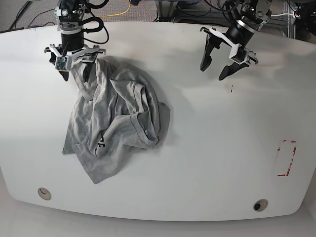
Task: Layout the t-shirt on the table in an organized manner, then fold the t-shirt properly
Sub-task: 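Move the right gripper down onto a grey t-shirt edge and grasp it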
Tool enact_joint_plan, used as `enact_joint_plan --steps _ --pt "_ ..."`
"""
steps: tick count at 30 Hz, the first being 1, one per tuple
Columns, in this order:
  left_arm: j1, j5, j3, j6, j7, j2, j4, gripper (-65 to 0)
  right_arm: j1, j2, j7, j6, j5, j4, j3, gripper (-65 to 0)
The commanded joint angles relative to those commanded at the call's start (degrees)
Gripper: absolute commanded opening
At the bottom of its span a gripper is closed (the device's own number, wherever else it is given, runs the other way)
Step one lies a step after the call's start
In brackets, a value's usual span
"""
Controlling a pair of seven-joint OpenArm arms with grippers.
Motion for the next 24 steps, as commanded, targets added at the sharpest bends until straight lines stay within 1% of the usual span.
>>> enact_joint_plan --steps 1,2,3,8,11,12,13,15,18,20,23,24 --pt "-0.6 0.0 1.0 0.0 0.0 -0.2 0.0 -35.8 1.8 0.0 -2.0 0.09 0.0 -0.5 1.1 -27.3" --pt "-0.9 0.0 1.7 0.0 0.0 -0.3 0.0 -36.3 3.0 0.0 -3.1 0.53 0.0 -1.1 1.8 -27.3" --pt "-1.1 0.0 2.3 0.0 0.0 -0.4 0.0 -36.3 4.1 0.0 -4.2 1.41 0.0 -1.4 2.5 -27.3" --pt "-1.6 0.0 3.8 0.0 0.0 -0.4 0.6 -36.0 8.8 0.0 -8.9 7.74 -0.2 -3.5 6.1 -27.3" --pt "-1.6 0.0 4.0 0.0 0.1 -0.4 1.1 -36.0 11.1 0.0 -13.3 11.34 -0.2 -4.9 8.0 -27.3" --pt "-1.5 0.0 4.0 0.0 0.1 -0.4 1.1 -36.0 11.5 -0.2 -14.7 12.31 -0.1 -5.4 8.8 -27.3" --pt "-1.4 0.0 4.0 0.0 0.1 -0.4 1.1 -36.0 11.7 -0.2 -15.2 12.75 -0.1 -5.6 9.2 -27.3" --pt "-1.3 0.0 4.0 0.0 0.1 -0.4 1.1 -35.8 12.2 -0.4 -16.8 14.68 -0.1 -6.5 11.3 -27.3" --pt "-1.2 0.0 4.0 0.0 0.1 -0.4 1.1 -35.8 12.4 -0.5 -16.9 16.00 0.0 -8.9 13.5 -27.3" --pt "-1.1 0.0 4.0 0.0 0.1 -0.4 1.1 -35.8 12.4 -0.5 -16.9 16.44 0.0 -10.4 14.8 -27.3" --pt "-1.1 0.0 4.0 0.0 0.1 -0.4 1.1 -35.8 12.4 -0.5 -16.9 17.93 0.0 -11.8 16.3 -27.3" --pt "-1.1 0.0 4.0 0.0 0.1 -0.4 1.1 -35.8 12.4 -0.5 -16.9 18.99 0.0 -12.4 16.7 -27.3"
